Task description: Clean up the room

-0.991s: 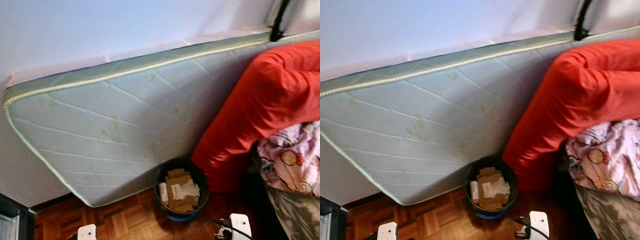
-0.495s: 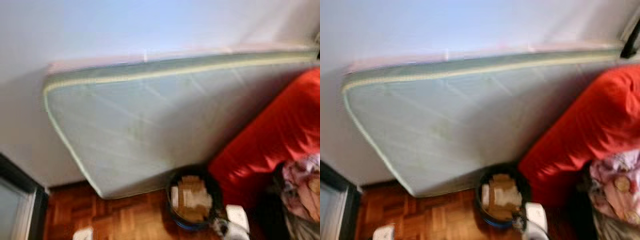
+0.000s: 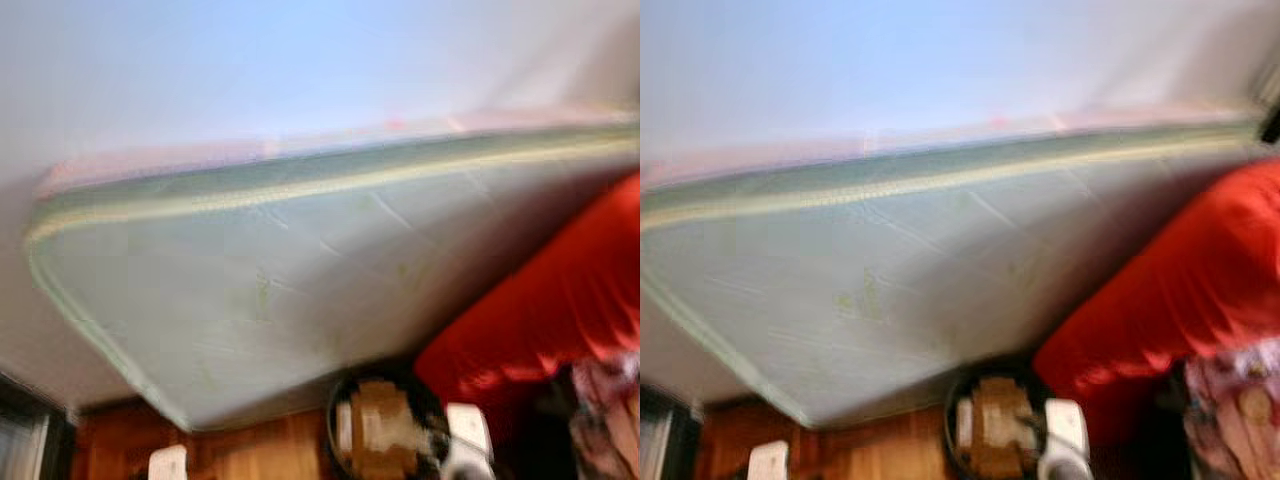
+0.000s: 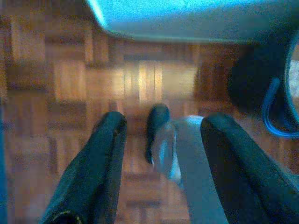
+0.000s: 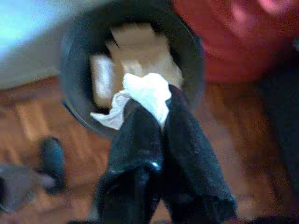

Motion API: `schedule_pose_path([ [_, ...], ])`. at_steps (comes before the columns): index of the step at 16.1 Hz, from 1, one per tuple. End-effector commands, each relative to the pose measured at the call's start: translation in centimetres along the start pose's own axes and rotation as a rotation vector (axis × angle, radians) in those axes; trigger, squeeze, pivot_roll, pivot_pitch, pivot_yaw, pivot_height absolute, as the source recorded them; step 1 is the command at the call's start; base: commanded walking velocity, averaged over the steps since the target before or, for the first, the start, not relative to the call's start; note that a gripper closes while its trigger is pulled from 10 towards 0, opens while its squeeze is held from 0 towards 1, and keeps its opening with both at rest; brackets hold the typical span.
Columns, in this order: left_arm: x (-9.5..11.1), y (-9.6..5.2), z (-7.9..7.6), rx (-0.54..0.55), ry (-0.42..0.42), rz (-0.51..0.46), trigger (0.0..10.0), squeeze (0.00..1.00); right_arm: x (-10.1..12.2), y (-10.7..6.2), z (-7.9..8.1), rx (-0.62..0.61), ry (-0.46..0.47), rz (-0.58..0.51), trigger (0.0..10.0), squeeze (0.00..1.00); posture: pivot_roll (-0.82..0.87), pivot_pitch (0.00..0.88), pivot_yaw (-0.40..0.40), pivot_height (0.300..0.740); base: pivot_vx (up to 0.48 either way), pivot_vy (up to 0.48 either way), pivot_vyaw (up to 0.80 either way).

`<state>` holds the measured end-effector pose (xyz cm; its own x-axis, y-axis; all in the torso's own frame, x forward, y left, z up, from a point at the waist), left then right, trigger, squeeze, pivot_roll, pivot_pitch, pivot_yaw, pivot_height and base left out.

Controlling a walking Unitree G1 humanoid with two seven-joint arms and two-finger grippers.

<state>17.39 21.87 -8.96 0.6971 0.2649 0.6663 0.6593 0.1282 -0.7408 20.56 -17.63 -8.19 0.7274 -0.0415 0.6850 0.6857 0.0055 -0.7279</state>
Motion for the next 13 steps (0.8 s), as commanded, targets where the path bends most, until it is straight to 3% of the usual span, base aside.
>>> schedule_pose_path([
  [1, 0.2, 0.1, -0.7, -0.027, 0.01, -0.018, 10.0, 0.0, -0.4, -0.2, -1.0, -0.02, 0.005, 0.003, 10.0, 0.0, 0.0, 0.106, -0.041, 0.74, 0.0, 0.0, 0.0],
  [3, 2.0, 0.4, -1.1, -0.055, 0.02, -0.097, 10.0, 0.0, 1.1, 0.1, -0.6, -0.001, 0.002, -0.052, 10.0, 0.0, 0.0, 0.109, -0.043, 0.74, 0.0, 0.0, 0.0],
  [5, 4.9, 0.6, -1.4, -0.077, 0.02, -0.23, 10.0, 0.0, 4.0, 0.5, -0.1, 0.031, 0.019, -0.172, 10.0, 0.0, 0.01, 0.113, -0.043, 0.74, 0.0, 0.0, 0.0],
  [7, 8.9, 0.3, -2.1, -0.121, 0.016, -0.442, 10.0, 0.0, 6.4, 0.5, 0.5, 0.059, 0.027, -0.292, 10.0, 0.0, 0.0, 0.119, -0.047, 0.74, 0.0, 0.0, 0.0],
  [8, 11.0, -0.7, -3.0, -0.154, 0.034, -0.581, 10.0, 0.0, 7.3, 0.3, 0.8, 0.072, 0.028, -0.363, 10.0, 0.0, 0.0, 0.121, -0.047, 0.74, 0.0, 0.0, 0.0],
  [13, 12.2, -2.8, -4.1, -0.186, 0.057, -0.725, 10.0, 0.0, 8.2, -0.3, 0.8, 0.075, -0.023, -0.469, 10.0, 0.0, -0.01, 0.134, -0.049, 0.74, 0.0, 0.0, 0.0],
])
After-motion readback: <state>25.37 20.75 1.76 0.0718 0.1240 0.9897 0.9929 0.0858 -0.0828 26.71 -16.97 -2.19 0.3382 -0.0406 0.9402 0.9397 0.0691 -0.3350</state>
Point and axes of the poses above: a point about 5 cm out from each wrist's last joint towards the gripper, its own y axis pointing out of the wrist towards the gripper, its own x axis along the axis of the wrist's last joint, z = x × y, the point moved 1 cm from there along y, pointing out of the wrist towards the gripper, and after that the axes turned 3 degrees about -y, right-handed, at the moved point
